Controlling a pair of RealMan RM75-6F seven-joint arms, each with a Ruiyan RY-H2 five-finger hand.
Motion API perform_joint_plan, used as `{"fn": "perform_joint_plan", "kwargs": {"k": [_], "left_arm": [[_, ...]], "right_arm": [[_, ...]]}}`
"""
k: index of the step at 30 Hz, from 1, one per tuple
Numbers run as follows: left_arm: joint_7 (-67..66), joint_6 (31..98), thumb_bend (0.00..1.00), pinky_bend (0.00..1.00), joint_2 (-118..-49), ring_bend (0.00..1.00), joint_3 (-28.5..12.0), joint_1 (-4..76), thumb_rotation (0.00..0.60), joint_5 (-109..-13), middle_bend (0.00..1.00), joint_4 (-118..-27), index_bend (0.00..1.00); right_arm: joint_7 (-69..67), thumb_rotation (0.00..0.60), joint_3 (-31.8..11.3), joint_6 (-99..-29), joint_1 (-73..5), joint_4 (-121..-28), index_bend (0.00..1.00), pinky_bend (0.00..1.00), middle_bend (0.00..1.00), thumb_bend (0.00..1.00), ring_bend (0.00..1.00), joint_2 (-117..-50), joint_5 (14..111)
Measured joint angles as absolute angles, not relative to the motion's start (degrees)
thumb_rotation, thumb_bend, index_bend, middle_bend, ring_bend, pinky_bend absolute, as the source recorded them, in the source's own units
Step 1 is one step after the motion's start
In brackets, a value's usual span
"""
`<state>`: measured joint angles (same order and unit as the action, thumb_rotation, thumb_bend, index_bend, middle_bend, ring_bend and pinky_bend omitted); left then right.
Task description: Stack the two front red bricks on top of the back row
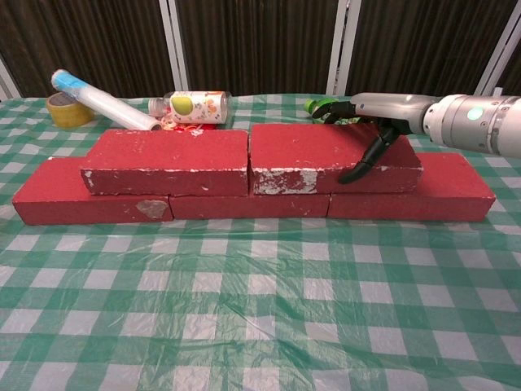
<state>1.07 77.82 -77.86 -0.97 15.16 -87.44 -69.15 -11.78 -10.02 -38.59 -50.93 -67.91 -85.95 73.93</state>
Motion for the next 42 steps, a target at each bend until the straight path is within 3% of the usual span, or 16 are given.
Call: {"fn": "perform_joint_plan", "kwargs": {"k": [7,10,15,27,35,42], "left_arm": [[1.2,77.9,0.26,0.02,-77.9,0.0,-1.1,15.2,0.6,-87.5,0.0,-69.0,0.0],[1.4,77.9,0.26,0.02,-77.9,0.0,-1.0,15.2,0.6,-87.5,0.0,-69.0,0.0],[1.5,77.8,0.26,0.02,-77.9,0.0,-1.1,15.2,0.6,-87.5,0.0,-68.9,0.0],[1.5,78.2,0.26,0.02,-77.9,0.0,-1.0,15.1,0.6,-87.8,0.0,-69.0,0.0],[0.6,79.1,0.26,0.02,-77.7,0.0,-1.0,14.7,0.6,-88.1,0.0,-69.6,0.0],[0.1,78.9,0.26,0.02,-78.0,0.0,-1.0,14.8,0.6,-88.1,0.0,-69.7,0.0]], "right_arm": [[-11.9,0.6,-9.9,-38.6,-50.9,-67.9,0.01,0.34,0.18,0.2,0.06,-85.9,74.1],[-11.8,0.6,-9.8,-37.7,-51.0,-68.0,0.0,0.26,0.08,0.2,0.0,-85.8,73.8],[-11.7,0.6,-9.8,-37.6,-51.0,-68.1,0.0,0.18,0.01,0.17,0.0,-85.9,73.5],[-11.6,0.6,-10.0,-38.3,-50.6,-70.0,0.0,0.11,0.0,0.12,0.0,-84.7,73.3],[-14.6,0.6,-9.5,-44.2,-47.1,-75.0,0.0,0.06,0.0,0.11,0.0,-78.2,76.9],[-15.0,0.587,-6.1,-48.1,-41.9,-76.4,0.24,0.0,0.0,0.11,0.0,-70.8,79.7]]}}
